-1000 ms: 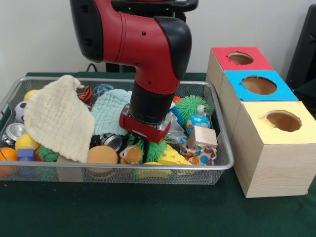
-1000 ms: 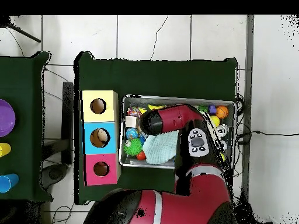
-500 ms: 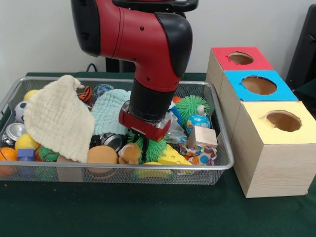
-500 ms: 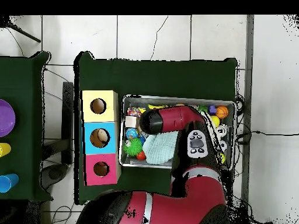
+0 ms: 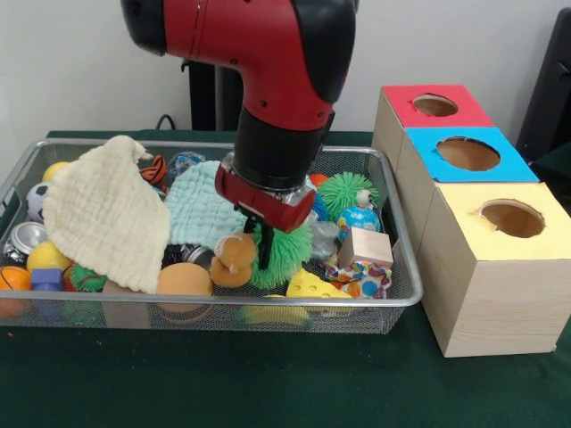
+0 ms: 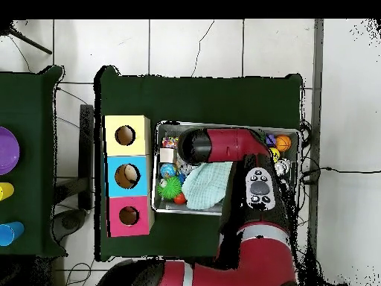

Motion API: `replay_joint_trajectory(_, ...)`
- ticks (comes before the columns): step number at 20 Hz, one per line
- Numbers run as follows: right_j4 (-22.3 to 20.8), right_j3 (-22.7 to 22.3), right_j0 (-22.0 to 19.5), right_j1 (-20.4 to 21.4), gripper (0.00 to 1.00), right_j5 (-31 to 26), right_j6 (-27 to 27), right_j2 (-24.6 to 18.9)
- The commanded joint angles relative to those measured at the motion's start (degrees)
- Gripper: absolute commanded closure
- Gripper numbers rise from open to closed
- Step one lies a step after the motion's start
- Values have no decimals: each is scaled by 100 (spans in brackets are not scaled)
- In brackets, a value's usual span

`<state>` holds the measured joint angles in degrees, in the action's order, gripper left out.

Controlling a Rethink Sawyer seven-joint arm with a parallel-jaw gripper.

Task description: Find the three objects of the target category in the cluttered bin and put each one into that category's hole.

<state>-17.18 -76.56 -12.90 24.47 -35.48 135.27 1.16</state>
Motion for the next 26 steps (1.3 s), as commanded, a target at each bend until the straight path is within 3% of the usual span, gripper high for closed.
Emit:
replay_joint_trajectory(1, 416, -233, -76, 457, 100, -808, 404, -5)
replay_joint_trajectory(12, 545, -488, 144, 827, 100, -997, 590, 174)
replay_joint_trajectory(15, 666, -479, 208, 946, 100, -1420, 568, 225)
replay_joint_trajectory(26, 954, -559, 787, 1312, 100, -2081, 1064, 601)
